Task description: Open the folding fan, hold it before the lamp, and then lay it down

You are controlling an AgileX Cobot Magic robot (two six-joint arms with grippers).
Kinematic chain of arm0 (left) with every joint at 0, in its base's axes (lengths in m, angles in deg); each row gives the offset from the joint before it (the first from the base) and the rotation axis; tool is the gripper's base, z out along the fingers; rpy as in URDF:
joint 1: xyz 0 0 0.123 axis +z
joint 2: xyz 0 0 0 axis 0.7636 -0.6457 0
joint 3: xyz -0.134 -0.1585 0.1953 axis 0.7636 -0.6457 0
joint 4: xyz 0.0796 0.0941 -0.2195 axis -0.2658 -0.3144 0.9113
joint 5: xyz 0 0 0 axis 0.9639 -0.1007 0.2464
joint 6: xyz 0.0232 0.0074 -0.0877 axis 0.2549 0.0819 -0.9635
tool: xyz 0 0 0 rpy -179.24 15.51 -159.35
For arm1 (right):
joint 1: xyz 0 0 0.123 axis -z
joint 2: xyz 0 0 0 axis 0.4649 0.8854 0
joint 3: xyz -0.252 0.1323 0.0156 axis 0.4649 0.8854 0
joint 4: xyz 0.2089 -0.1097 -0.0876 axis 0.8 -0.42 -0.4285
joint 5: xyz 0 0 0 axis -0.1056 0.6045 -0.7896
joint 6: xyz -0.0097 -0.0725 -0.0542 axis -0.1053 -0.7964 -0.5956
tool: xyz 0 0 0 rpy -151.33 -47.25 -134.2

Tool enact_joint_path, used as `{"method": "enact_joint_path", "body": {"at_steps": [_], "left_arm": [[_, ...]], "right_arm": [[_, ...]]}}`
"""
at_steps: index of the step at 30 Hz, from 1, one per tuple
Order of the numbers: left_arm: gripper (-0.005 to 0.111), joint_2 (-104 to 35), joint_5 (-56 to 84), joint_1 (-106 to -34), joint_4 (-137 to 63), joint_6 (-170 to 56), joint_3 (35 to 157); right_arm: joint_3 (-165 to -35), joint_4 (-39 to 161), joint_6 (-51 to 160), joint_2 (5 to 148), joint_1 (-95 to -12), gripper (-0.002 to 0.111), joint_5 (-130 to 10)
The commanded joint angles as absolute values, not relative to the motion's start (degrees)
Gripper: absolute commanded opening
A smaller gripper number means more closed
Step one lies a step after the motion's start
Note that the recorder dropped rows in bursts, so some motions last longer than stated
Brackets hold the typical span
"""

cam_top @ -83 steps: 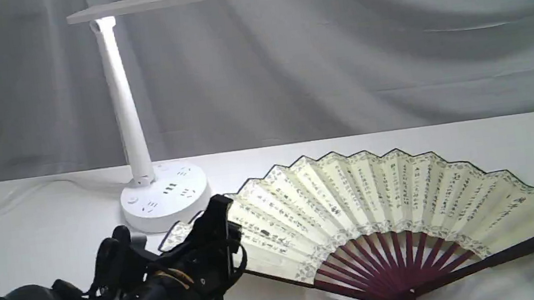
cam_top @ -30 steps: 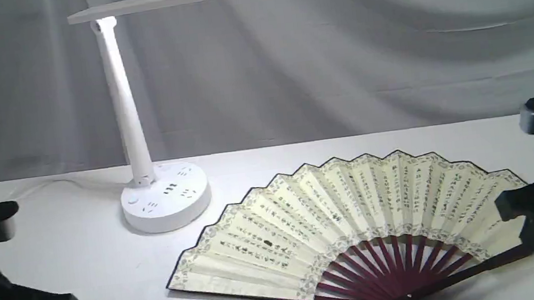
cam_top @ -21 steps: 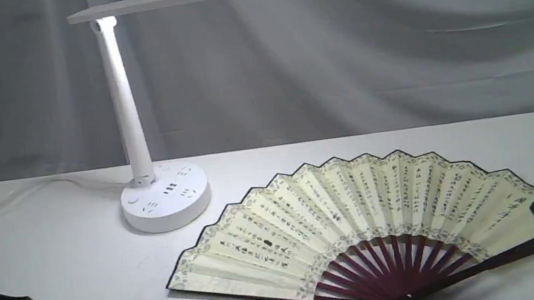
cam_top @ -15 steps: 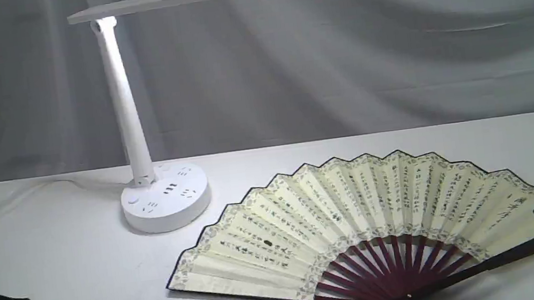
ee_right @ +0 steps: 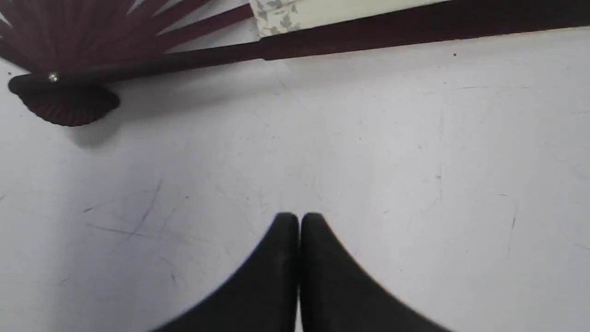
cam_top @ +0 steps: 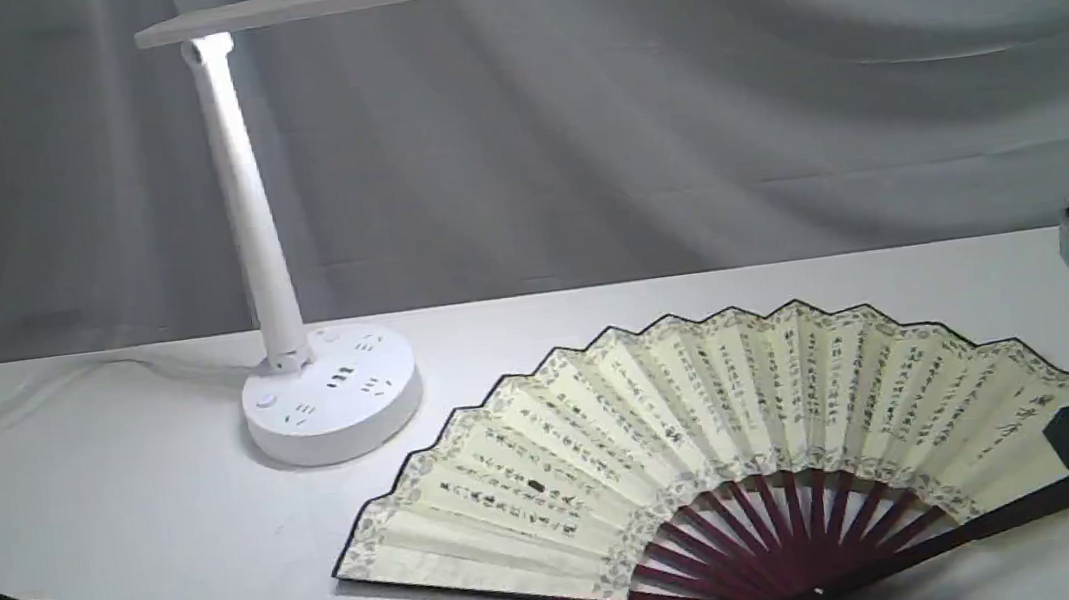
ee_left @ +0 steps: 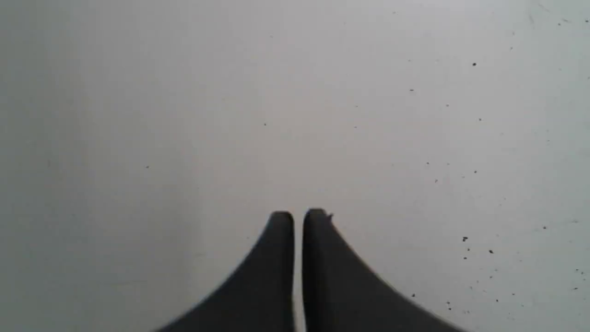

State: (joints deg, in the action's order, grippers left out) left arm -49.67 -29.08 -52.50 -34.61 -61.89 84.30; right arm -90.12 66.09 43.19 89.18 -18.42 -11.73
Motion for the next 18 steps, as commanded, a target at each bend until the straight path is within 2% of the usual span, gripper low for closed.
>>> {"method": "enact_joint_path", "body": {"at_steps": [1, 18], "left_arm": [[0.000, -49.1, -28.1, -52.5, -34.9, -61.2, 84.2], [0.000, -48.8, -27.5, -52.7, -32.7, -60.8, 84.2]], "right_arm": [[-90.2, 67.3, 41.7, 87.6, -18.7, 0.000, -10.3], [-90.2, 68.6, 40.6, 84.6, -18.5, 0.000, -7.7]]}}
